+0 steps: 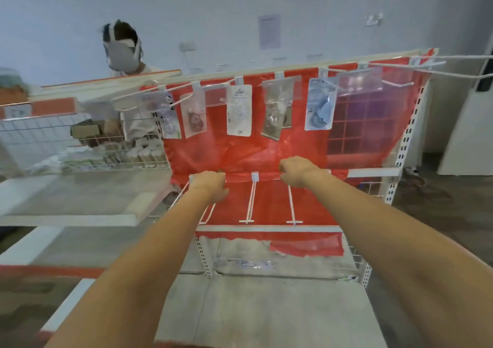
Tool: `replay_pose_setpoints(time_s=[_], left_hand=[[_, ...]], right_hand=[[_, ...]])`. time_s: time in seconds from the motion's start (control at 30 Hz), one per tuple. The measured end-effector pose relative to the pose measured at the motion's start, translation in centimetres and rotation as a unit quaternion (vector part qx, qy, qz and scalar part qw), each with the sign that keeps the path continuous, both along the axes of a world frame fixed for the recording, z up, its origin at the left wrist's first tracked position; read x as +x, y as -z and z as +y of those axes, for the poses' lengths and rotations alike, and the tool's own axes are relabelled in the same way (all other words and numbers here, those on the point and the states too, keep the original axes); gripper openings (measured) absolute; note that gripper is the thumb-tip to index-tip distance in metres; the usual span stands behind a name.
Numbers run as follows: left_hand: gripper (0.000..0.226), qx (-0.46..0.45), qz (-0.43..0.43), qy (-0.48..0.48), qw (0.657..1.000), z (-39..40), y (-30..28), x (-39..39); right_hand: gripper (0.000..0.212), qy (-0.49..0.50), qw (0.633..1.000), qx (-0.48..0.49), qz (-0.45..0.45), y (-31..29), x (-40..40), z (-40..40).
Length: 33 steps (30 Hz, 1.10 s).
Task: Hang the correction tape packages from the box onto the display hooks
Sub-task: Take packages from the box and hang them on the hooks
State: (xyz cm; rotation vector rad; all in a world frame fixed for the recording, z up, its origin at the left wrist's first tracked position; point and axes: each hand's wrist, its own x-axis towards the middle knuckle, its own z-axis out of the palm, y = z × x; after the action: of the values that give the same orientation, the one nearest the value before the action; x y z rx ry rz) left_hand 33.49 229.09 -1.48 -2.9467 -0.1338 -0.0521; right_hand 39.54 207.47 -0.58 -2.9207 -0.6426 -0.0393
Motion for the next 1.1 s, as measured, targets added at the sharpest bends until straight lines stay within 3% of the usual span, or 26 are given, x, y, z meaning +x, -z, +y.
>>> replay_pose_setpoints(time_s=[0.37,0.57,0.83,1.1], left_hand=[[0.024,-0.039,-0.021,0.093,0.995,10.9,2.3,-8.0],[0.032,-0.063,0.016,0.107,0.992,12.6,6.8,-12.6],[0.031,-0.072,0.087,0.076,0.991,13.4,17.2,-16.9],[0.028,-0.103,0.181,0.037,0.977,14.9,33.6,-19.6]], right_hand=[[0.030,0.071,0.997,0.038,-0.012,3.4,-9.8,11.3],[0.033,0.067,0.996,0.031,0.057,8.7,-14.6,13.3],[0.035,0.078,0.983,0.008,0.166,20.1,-18.7,12.7],[0.033,0.093,0.960,-0.016,0.262,37.3,-23.0,11.6]])
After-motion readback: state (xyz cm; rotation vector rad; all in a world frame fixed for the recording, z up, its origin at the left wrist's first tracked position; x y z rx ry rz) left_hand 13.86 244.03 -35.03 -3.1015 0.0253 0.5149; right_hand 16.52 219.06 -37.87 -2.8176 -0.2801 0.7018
